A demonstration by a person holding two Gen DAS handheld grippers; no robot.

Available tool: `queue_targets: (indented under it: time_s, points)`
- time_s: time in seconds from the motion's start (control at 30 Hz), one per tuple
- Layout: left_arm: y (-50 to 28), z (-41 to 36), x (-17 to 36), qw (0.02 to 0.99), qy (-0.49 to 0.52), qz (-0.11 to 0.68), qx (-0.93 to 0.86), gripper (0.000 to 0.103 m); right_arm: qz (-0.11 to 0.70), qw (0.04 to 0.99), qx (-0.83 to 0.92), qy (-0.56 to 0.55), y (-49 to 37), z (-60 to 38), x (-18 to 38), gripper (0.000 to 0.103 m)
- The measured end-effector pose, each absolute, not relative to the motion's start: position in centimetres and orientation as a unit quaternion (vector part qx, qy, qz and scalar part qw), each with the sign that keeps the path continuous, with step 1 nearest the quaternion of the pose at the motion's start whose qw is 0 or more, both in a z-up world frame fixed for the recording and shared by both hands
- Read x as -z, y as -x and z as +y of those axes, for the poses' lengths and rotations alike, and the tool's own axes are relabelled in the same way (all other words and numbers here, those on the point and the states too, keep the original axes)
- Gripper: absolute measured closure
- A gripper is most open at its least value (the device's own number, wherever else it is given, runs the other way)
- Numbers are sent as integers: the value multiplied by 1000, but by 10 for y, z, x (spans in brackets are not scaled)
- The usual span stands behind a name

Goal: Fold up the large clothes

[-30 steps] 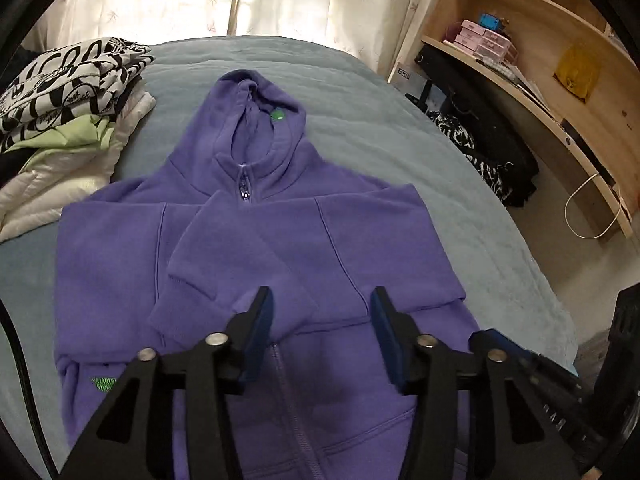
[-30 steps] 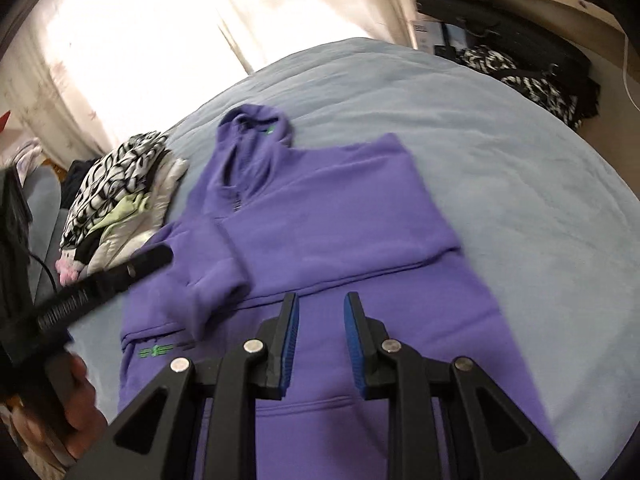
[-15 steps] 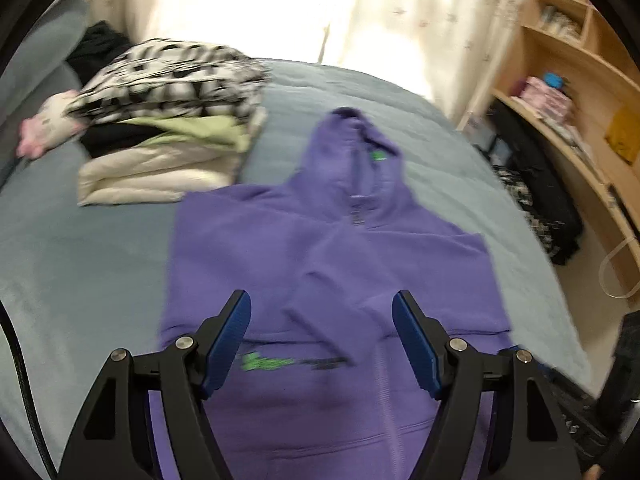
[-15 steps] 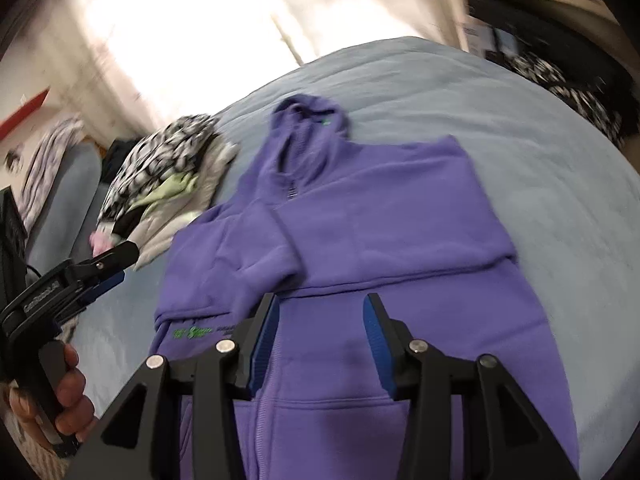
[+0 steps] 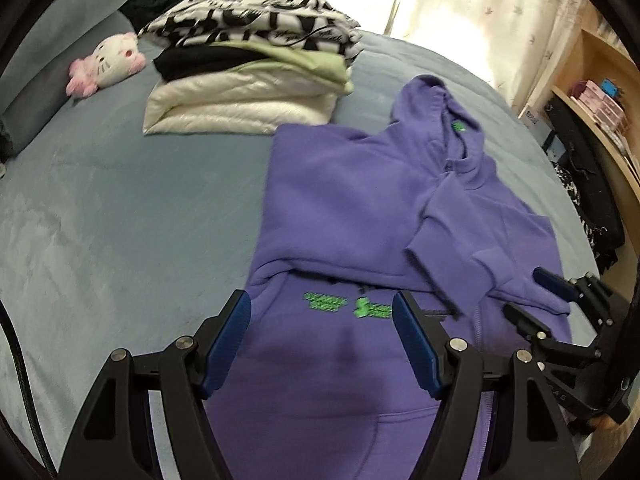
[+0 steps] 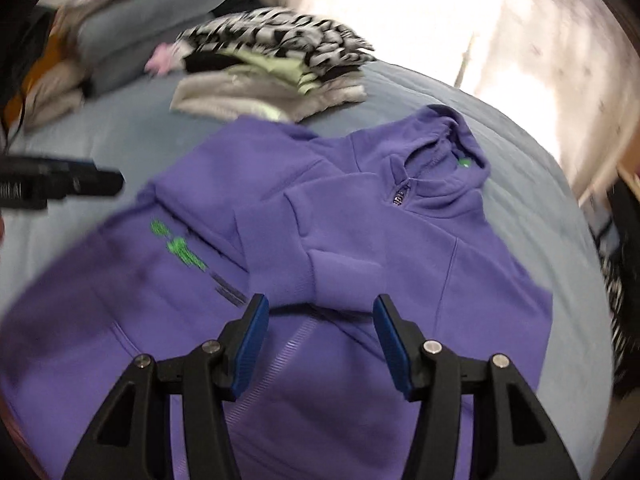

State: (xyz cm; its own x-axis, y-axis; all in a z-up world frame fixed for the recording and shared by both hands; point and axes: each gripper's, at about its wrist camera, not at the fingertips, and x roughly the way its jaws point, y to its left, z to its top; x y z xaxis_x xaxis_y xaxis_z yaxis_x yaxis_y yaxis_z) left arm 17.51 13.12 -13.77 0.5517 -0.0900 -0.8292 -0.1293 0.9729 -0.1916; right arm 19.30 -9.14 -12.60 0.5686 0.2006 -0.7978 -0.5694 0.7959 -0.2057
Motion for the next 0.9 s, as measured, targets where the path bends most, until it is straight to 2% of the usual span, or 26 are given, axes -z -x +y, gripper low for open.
queue_targets:
  time_s: [0.23, 0.4, 0.5, 0.53, 0.57, 0.67, 0.8, 0.9]
  points:
    - [-182, 134, 161, 861, 130, 491, -12, 32, 360, 823, -236, 371, -189, -78, 156, 49]
    - [-187, 132, 168, 858, 127, 498, -13, 32, 322, 816, -240, 416, -191, -54, 163, 49]
    - [-189, 135, 171, 856, 129, 500, -16, 32, 328, 811, -230, 426, -204, -43, 169, 51]
    - [-189, 135, 171, 856, 130, 501, -17, 32, 338, 814, -236, 410, -210, -43, 167, 69]
    - [-188, 136, 171, 855, 131, 501, -18, 32, 353, 817, -244, 385, -216, -45, 164, 82]
    - [-189, 139, 173, 855, 133, 502, -17, 32, 380, 855, -246, 253, -235, -65, 130, 86]
    - [-190, 137, 176, 853, 136, 503, -15, 32, 369, 905, -209, -15, -260, -137, 73, 86]
    - [-192, 134, 178, 852, 137, 505, -10, 32, 400, 892, -120, -175, -271, -199, 81, 86]
